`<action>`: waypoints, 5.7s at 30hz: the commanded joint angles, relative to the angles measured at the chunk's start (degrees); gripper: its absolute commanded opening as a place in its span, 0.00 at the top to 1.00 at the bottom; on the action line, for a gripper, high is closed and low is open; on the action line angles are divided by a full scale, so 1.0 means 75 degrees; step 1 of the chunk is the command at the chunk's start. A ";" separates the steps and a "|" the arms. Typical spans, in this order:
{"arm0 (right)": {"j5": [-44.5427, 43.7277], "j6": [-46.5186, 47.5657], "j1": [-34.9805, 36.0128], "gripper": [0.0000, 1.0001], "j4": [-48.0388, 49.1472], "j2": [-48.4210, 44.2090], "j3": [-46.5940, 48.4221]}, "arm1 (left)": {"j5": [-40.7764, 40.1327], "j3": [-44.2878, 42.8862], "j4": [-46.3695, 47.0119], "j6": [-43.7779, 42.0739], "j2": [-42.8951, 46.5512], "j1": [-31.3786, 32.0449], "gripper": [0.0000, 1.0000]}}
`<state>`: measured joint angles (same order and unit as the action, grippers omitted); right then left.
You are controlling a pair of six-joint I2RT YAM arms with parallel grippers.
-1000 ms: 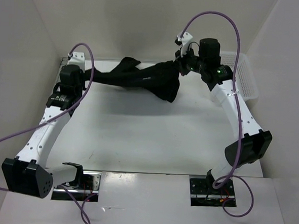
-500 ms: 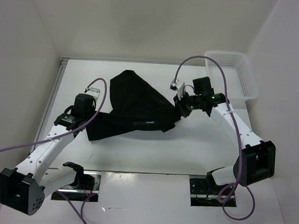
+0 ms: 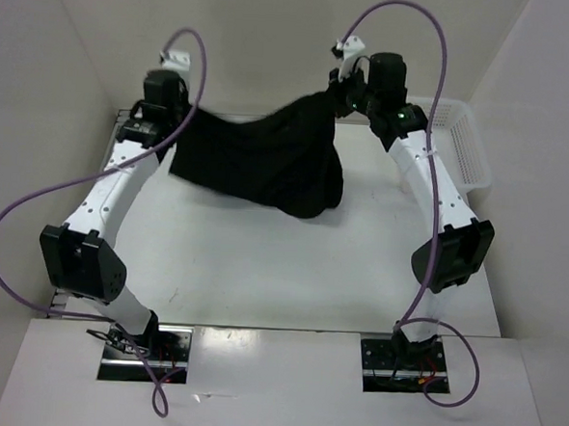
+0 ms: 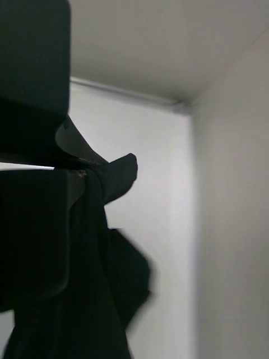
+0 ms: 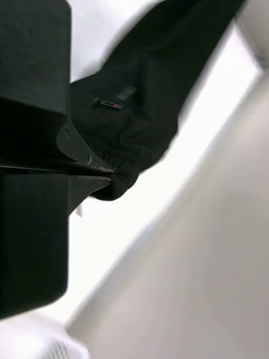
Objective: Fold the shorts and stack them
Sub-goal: Flatten the shorts out, then fold the shorts
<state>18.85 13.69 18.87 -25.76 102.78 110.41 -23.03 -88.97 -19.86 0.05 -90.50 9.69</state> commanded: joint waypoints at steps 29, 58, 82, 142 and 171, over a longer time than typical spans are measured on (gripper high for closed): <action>0.0463 0.5310 0.0003 1.00 -0.1873 -0.3966 -0.8839 | 0.0796 0.7035 -0.2518 -0.0007 0.4016 0.1930 0.79; 0.0509 0.5089 0.0003 0.75 -0.1430 -0.4013 -0.7643 | 0.3340 0.4057 -0.1431 -0.0007 0.2856 0.0817 0.43; 0.0346 0.4784 0.0448 0.69 0.0984 -0.3439 -0.8721 | 0.2215 0.5933 0.0820 -0.0007 0.0513 0.1425 0.39; -0.0721 0.7268 0.2722 0.82 -0.0398 -0.2782 -0.9471 | 0.0387 0.4410 0.1850 -0.0007 0.0174 0.0490 1.00; -0.0018 0.3738 0.2792 0.84 -0.1706 -0.3356 -0.7302 | 0.0469 0.5131 -0.1184 -0.0007 0.2699 0.1096 0.32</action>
<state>15.00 45.17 39.40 -28.97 79.29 56.80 -20.38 -58.00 -20.43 0.14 -77.43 14.94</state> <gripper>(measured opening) 0.161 0.678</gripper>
